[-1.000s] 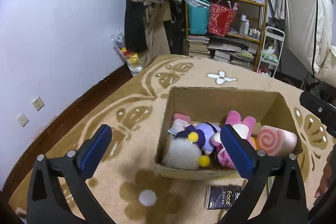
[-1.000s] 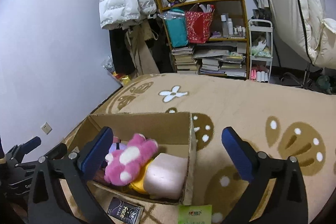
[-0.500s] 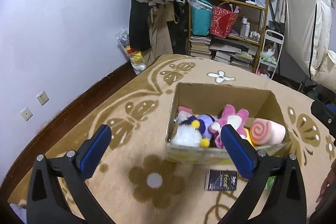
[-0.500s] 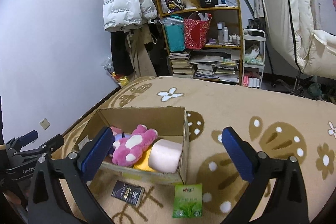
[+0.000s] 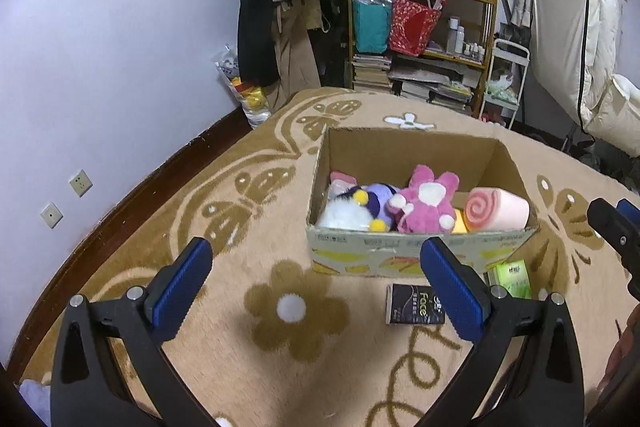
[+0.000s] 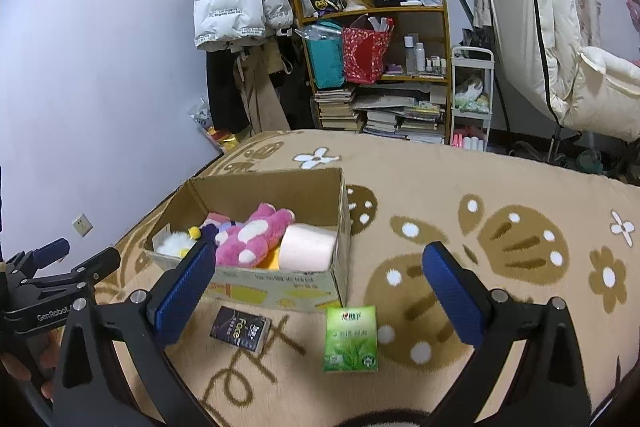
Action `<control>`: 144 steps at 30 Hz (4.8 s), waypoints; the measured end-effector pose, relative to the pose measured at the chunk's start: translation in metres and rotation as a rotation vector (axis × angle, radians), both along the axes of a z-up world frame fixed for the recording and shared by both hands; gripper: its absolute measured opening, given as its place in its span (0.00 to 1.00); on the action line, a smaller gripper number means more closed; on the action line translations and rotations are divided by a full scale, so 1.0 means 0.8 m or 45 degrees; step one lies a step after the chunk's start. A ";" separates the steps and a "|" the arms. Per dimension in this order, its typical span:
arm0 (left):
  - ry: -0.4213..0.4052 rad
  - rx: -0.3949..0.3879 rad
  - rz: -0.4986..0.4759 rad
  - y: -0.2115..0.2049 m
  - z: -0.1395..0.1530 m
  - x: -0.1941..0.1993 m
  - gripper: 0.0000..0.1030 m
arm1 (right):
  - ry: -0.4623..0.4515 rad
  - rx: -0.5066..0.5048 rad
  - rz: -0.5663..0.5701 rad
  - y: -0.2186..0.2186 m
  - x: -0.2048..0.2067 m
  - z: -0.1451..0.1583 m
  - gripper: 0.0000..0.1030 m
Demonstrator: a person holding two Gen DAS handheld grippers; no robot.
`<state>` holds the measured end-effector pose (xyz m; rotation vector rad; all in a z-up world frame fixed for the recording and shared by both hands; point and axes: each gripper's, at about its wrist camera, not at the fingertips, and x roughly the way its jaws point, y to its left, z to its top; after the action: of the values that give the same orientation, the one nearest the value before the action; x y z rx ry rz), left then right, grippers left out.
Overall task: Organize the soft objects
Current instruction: 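Lower left tool to black tissue pack while right tool lowers to green pack, then grasp black tissue pack with left tool while right tool grasps green pack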
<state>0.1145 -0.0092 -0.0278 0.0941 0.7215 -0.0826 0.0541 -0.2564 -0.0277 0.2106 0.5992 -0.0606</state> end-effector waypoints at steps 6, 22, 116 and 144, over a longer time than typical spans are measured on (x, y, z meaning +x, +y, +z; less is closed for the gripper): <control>0.064 -0.021 -0.014 -0.003 -0.020 0.007 1.00 | 0.030 0.015 0.000 0.001 -0.003 -0.020 1.00; 0.227 -0.056 -0.015 -0.014 -0.069 0.034 1.00 | 0.187 0.031 -0.001 -0.002 0.019 -0.083 1.00; 0.521 0.107 -0.315 -0.155 -0.221 0.049 0.96 | 0.498 0.272 -0.090 -0.046 0.070 -0.193 0.73; 0.426 0.083 -0.243 -0.118 -0.193 0.021 0.62 | 0.400 0.263 -0.073 -0.040 0.046 -0.179 0.53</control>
<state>0.1310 -0.1034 -0.1822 0.2151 1.0486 -0.2616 0.0910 -0.2884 -0.1709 0.4236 0.9132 -0.0881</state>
